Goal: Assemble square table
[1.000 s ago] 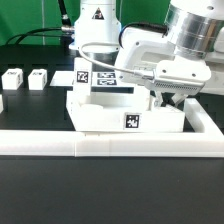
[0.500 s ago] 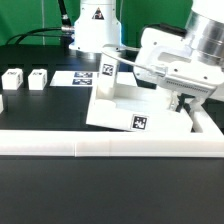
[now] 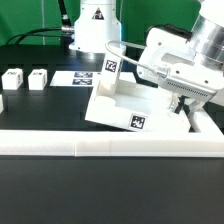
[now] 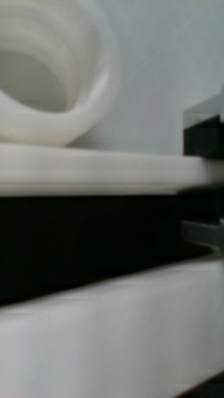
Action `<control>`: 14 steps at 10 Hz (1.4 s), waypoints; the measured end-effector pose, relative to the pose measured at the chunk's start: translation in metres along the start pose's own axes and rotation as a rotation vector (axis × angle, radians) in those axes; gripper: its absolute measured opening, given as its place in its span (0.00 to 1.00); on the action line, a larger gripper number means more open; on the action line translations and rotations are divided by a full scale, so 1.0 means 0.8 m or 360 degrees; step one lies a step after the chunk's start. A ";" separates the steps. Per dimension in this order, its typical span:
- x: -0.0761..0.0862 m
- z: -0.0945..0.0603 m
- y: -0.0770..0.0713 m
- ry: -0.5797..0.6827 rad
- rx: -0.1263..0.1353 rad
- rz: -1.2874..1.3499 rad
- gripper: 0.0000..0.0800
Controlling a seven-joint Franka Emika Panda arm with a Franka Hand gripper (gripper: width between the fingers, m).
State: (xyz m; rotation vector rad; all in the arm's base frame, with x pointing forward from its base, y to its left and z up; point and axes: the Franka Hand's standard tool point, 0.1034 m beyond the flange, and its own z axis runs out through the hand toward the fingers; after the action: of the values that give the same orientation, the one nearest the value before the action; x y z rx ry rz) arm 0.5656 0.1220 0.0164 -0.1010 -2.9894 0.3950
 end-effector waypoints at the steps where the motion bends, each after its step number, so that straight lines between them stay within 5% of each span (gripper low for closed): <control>1: -0.003 -0.001 -0.008 0.0003 -0.0003 -0.0011 0.08; 5: 0.011 -0.016 -0.022 0.0141 0.0157 0.0033 0.08; 9: 0.005 -0.011 -0.018 0.0153 0.0161 0.0043 0.08; 10: 0.005 -0.011 -0.019 0.0154 0.0162 0.0044 0.14; 12: 0.005 -0.010 -0.020 0.0154 0.0162 0.0046 0.56; 13: 0.005 -0.009 -0.025 0.0159 0.0176 0.0049 0.56; 14: 0.004 -0.009 -0.028 0.0161 0.0180 0.0054 0.75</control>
Offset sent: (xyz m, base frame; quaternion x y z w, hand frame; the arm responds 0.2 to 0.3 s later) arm -0.0049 -0.0060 0.0189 0.0840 0.0485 0.0215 0.9951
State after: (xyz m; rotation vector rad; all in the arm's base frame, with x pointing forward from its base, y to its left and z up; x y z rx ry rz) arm 0.5621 0.1021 0.0293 -0.1563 -2.8624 0.5447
